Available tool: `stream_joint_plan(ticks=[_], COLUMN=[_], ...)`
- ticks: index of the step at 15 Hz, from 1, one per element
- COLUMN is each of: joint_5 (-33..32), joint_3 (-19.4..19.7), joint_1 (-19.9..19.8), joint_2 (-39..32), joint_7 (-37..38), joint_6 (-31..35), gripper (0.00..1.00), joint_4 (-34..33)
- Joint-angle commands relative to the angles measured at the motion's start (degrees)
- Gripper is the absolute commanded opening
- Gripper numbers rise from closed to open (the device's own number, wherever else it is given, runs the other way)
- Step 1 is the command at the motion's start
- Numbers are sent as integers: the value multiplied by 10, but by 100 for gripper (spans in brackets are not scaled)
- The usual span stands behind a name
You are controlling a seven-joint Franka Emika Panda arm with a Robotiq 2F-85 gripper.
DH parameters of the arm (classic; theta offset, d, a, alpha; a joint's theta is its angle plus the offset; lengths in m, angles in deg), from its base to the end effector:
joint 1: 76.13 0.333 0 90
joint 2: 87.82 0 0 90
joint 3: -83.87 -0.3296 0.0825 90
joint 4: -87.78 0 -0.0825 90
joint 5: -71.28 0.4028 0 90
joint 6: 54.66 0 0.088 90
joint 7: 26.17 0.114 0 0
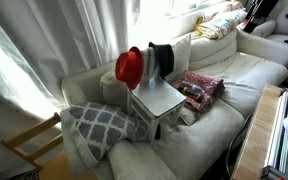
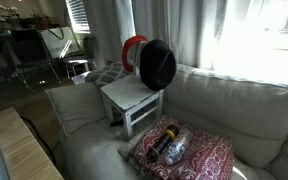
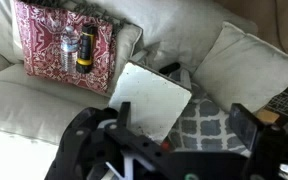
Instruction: Pick up the black hat and put it upside down on the chair, pick up the red hat and put it in the black hat
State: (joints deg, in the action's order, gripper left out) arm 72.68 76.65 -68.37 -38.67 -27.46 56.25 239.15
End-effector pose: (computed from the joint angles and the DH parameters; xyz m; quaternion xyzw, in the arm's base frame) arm 0.3091 0.0872 0.5048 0.9894 0.1196 0.0770 0.0284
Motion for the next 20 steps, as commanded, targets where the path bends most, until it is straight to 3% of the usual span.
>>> stream_joint_plan(ticks=[1, 12, 20], joint_5=[-2, -2, -30], joint_3=[2, 2, 2], joint_1=[3, 3, -39], joint_2=[-1, -1, -243], joint_7=[2, 2, 21], joint_6=[-2, -2, 153], gripper=[100, 100, 100], joint_4=[-1, -1, -64])
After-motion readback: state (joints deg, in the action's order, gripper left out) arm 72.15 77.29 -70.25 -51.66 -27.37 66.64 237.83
